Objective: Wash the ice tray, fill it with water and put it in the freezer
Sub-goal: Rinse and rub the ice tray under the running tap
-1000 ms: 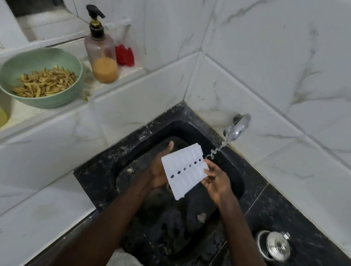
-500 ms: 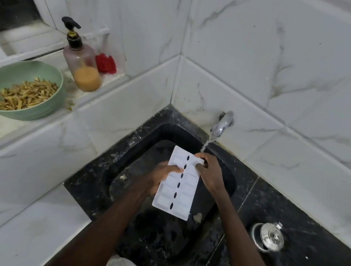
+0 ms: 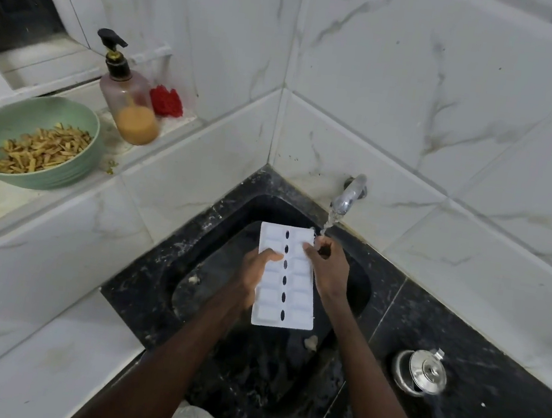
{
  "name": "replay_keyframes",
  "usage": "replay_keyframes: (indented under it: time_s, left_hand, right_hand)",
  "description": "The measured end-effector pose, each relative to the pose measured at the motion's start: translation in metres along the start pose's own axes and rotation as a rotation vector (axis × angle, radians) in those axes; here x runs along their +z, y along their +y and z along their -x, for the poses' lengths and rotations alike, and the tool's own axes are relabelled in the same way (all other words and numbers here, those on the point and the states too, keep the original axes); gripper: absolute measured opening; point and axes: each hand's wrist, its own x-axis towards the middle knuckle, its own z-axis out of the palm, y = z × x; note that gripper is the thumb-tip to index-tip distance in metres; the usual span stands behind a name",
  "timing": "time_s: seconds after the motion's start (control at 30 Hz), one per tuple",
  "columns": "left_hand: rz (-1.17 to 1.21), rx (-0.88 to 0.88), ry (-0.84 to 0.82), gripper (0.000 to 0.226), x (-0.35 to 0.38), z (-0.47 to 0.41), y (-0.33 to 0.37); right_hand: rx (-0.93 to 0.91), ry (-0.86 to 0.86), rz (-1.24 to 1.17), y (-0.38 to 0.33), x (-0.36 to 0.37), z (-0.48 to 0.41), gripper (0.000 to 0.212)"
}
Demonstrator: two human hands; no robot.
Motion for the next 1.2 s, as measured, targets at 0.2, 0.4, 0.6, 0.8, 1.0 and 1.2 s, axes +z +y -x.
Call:
replay_keyframes:
  time_s: [0.2,0.4,0.6,0.8,1.0,1.2]
  left_hand:
    - [0.091,0.023,0.031,0.034,0.002,-0.001,-0.003]
    - [0.197,0.042,0.064,0.041,0.013,-0.003,-0.011]
    - [0.213,0.058,0.103,0.062,0.004,-0.011,-0.006]
    - [0.214,0.017,0.051,0.042,0.017,-0.005,-0.012]
    - [0.253,0.033,0.159,0.039,0.005,-0.015,-0.007]
    - [0.284,0.031,0.118,0.033,0.018,-0.006,-0.011]
  right_hand:
    - [-0.107,-0.072,0.043,0.001,0.002,0.02,0.044]
    - [-0.066,-0.109,0.076,-0.002,-0.008,0.016,0.042]
    - [-0.096,-0.259,0.169,0.004,-0.017,0.017,0.044]
    - [-0.149,-0.411,0.056,-0.014,-0.029,0.027,0.025]
    - [-0.106,-0.492,0.119,-0.008,-0.038,0.04,0.039]
    - [-0.138,-0.545,0.122,-0.027,-0.038,0.031,0.041]
